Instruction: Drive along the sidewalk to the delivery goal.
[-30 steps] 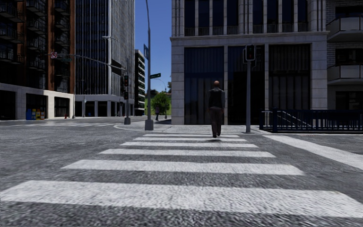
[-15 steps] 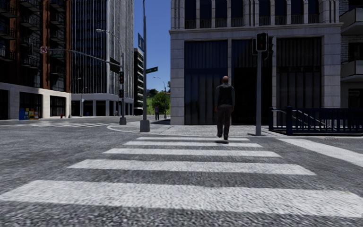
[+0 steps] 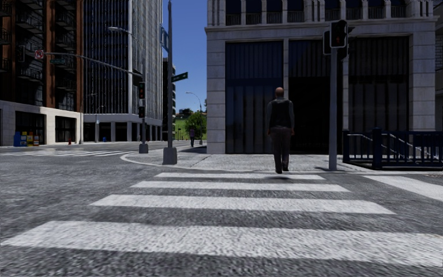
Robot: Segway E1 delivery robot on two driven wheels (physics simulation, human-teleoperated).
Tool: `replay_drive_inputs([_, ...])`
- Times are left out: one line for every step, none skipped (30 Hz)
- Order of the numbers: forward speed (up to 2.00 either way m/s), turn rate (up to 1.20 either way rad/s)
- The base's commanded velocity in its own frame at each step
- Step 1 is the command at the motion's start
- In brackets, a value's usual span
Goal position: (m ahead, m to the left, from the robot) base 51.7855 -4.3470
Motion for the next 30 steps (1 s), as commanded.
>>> replay_drive_inputs([2.0, 0.0])
replay_drive_inputs([2.0, 0.0])
replay_drive_inputs([2.0, 0.0])
replay_drive_inputs([2.0, 0.0])
replay_drive_inputs([2.0, 0.0])
replay_drive_inputs([2.0, 0.0])
replay_drive_inputs([2.0, 0.0])
replay_drive_inputs([2.0, 0.0])
replay_drive_inputs([2.0, 0.0])
replay_drive_inputs([2.0, 0.0])
replay_drive_inputs([2.0, 0.0])
replay_drive_inputs([2.0, 0.0])
replay_drive_inputs([2.0, 0.0])
replay_drive_inputs([2.0, 0.0])
replay_drive_inputs([2.0, 0.0])
replay_drive_inputs([2.0, 0.0])
replay_drive_inputs([2.0, 0.0])
replay_drive_inputs([2.0, 0.0])
replay_drive_inputs([2.0, 0.0])
replay_drive_inputs([2.0, 0.0])
replay_drive_inputs([2.0, 0.0])
replay_drive_inputs([2.0, 0.0])
replay_drive_inputs([2.0, 0.0])
replay_drive_inputs([2.0, 0.0])
replay_drive_inputs([2.0, 0.0])
replay_drive_inputs([2.0, 0.0])
replay_drive_inputs([2.0, 0.0])
replay_drive_inputs([2.0, 0.0])
replay_drive_inputs([2.0, 0.0])
replay_drive_inputs([2.0, 0.0])
